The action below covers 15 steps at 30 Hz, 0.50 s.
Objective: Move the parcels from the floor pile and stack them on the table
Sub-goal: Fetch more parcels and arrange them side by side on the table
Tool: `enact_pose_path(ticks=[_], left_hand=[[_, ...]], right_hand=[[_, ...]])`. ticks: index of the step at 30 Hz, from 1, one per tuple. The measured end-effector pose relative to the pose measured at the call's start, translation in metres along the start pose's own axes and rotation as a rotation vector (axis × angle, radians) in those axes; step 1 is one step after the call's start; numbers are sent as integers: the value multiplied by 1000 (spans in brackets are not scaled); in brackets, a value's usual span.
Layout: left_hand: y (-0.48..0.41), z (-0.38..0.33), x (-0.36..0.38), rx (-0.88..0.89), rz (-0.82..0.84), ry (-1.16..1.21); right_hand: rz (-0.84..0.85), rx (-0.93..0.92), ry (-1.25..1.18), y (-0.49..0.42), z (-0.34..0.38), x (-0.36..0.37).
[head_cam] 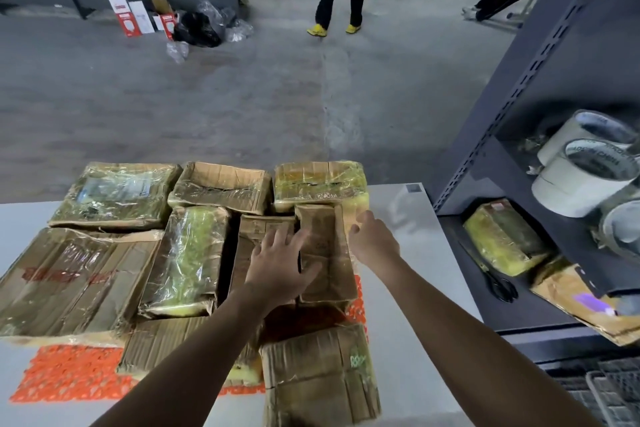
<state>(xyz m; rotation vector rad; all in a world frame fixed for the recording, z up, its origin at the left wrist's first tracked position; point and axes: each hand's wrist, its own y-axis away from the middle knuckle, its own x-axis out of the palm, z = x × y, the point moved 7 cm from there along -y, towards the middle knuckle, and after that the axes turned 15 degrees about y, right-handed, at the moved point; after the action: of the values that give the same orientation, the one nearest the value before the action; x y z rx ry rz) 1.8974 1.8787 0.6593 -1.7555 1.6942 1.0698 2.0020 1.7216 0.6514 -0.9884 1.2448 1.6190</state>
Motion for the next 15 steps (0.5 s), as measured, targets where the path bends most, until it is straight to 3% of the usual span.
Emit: enact_pose_path(ticks=[4, 7, 11, 15], left_hand=[[3, 9, 18, -21, 122, -97], [2, 11, 21, -27, 131, -113], [1, 7, 20, 35, 119, -173], [4, 3, 22, 76, 97, -201]], right_hand=[[-78, -8, -47, -21, -13, -17], [-152, -111, 60, -40, -4, -37], [-40, -301, 359, -64, 29, -44], [61, -366, 570, -88, 55, -39]])
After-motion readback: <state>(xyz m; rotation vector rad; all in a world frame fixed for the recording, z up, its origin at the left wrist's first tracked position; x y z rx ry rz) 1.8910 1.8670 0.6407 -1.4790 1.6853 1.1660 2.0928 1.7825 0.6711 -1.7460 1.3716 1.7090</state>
